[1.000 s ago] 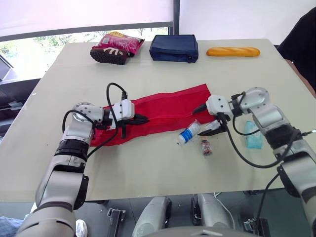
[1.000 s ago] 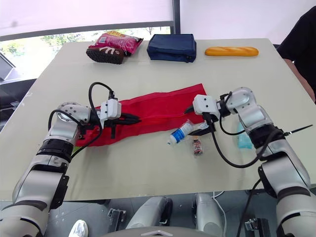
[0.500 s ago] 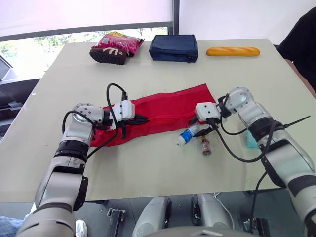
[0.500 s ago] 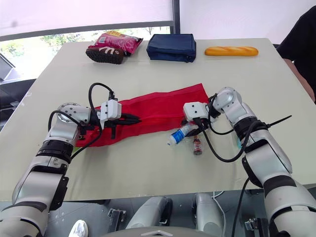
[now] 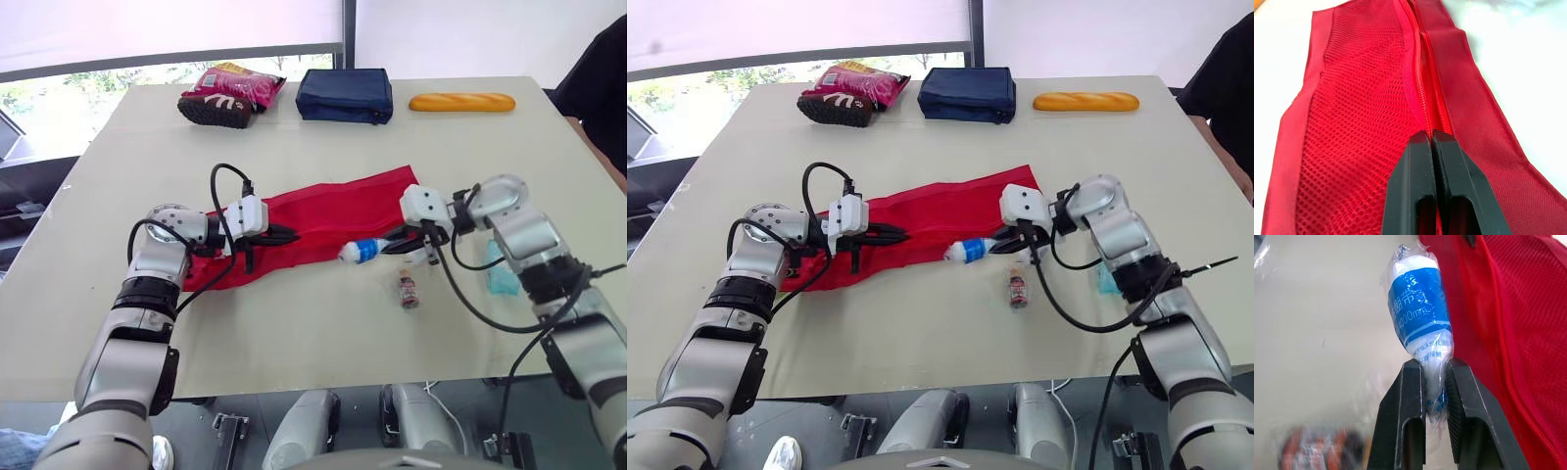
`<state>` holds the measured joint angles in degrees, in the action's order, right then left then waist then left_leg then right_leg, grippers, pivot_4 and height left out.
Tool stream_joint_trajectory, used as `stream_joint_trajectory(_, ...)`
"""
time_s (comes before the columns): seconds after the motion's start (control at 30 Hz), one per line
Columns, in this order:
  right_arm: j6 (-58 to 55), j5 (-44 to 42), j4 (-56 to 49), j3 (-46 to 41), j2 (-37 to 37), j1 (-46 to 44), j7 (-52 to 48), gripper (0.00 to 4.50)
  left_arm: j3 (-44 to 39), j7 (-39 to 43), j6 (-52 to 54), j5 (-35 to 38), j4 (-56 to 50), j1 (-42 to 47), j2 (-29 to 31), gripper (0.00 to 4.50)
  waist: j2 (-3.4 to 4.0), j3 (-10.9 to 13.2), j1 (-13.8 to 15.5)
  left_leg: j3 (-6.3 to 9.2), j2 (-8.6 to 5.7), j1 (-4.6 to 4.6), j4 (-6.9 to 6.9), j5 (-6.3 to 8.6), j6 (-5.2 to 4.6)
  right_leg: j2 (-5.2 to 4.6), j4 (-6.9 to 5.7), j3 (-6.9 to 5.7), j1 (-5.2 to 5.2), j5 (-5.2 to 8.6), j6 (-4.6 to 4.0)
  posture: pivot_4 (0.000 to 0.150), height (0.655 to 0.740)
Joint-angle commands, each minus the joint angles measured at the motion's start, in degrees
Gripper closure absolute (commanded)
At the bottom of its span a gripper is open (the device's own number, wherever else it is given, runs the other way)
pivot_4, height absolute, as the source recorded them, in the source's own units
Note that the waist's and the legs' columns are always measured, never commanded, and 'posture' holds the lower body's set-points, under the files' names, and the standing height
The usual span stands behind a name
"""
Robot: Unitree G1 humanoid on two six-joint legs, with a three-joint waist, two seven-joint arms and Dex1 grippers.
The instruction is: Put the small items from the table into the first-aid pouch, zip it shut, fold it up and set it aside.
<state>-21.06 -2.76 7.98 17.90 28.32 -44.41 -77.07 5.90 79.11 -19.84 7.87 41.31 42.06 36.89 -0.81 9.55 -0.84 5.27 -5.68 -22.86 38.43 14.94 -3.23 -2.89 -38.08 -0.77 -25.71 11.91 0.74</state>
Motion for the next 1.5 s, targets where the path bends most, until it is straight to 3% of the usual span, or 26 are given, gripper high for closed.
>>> stream_joint_trajectory(0.03, -10.8, 2.43, -11.21, -1.2, -3.34, 2.34, 12.41, 4.46, -2.2, 0.48, 2.02, 2.84, -2.17, 0.84, -0.35, 4.5, 0.0, 0.0, -0.04, 0.01, 0.0, 0.0, 0.0, 0.0, 0.0, 0.0, 0.0, 0.0, 0.0, 0.0, 0.0, 0.15, 0.7395)
stream_joint_trajectory(0.23, -26.35, 5.74, -17.38, 0.64, -10.04, 3.52, 26.41, 4.46, -2.41, 0.42, 3.72, 3.32, -3.15, 1.13, -1.54, 4.5, -0.01, 0.0, 0.13, 0.0, -0.02, 0.0, 0.02, 0.0, 0.0, -0.01, -0.02, 0.01, -0.01, 0.0, 0.0, 0.15, 0.7395)
stream_joint_trajectory(0.67, -45.49, 5.26, -22.61, 4.51, -15.37, 3.47, 38.3, 4.46, -2.59, -0.75, 6.61, 4.2, -4.72, 0.92, -3.71, 4.5, -0.01, -0.02, -0.07, 0.02, -0.04, 0.0, 0.0, 0.0, 0.0, -0.01, -0.01, 0.0, -0.01, 0.0, 0.0, 0.15, 0.7395)
stream_joint_trajectory(0.87, -53.17, 2.15, -19.35, -3.09, -26.49, 2.32, 46.25, 4.46, -2.6, -1.85, 7.42, 4.54, -6.51, -0.27, -5.08, 4.5, 0.0, -0.03, -0.08, 0.02, -0.04, 0.0, 0.0, 0.0, 0.0, -0.01, -0.01, 0.0, -0.02, 0.0, -0.01, 0.15, 0.7395)
stream_joint_trajectory(1.1, -55.02, -1.13, -11.88, -17.96, -41.85, -0.7, 57.58, 4.46, -2.34, -3.49, 9.64, 4.97, -10.88, -2.74, -7.24, 4.5, 0.02, -0.05, 0.13, 0.02, -0.06, 0.0, -0.02, 0.0, 0.0, -0.01, -0.01, 0.02, -0.01, -0.01, -0.01, 0.15, 0.7395)
stream_joint_trajectory(1.37, -56.12, -11.46, -8.02, -29.29, -49.32, -4.57, 66.31, 4.46, -1.9, -4.67, 10.21, 4.65, -12.06, -3.48, -8.84, 4.5, 0.05, -0.07, -0.25, 0.04, -0.08, 0.04, -0.04, -0.01, 0.01, -0.02, -0.02, 0.02, 0.0, -0.02, -0.01, 0.15, 0.7395)
stream_joint_trajectory(1.5, -55.73, -15.78, -6.82, -29.08, -49.24, -4.6, 69.6, 4.46, -1.74, -5.03, 9.74, 4.3, -11.52, -3.14, -9.36, 4.5, 0.06, -0.07, -0.27, 0.03, -0.08, 0.04, -0.05, -0.01, 0.0, -0.03, -0.02, 0.04, 0.0, -0.02, -0.01, 0.15, 0.7395)
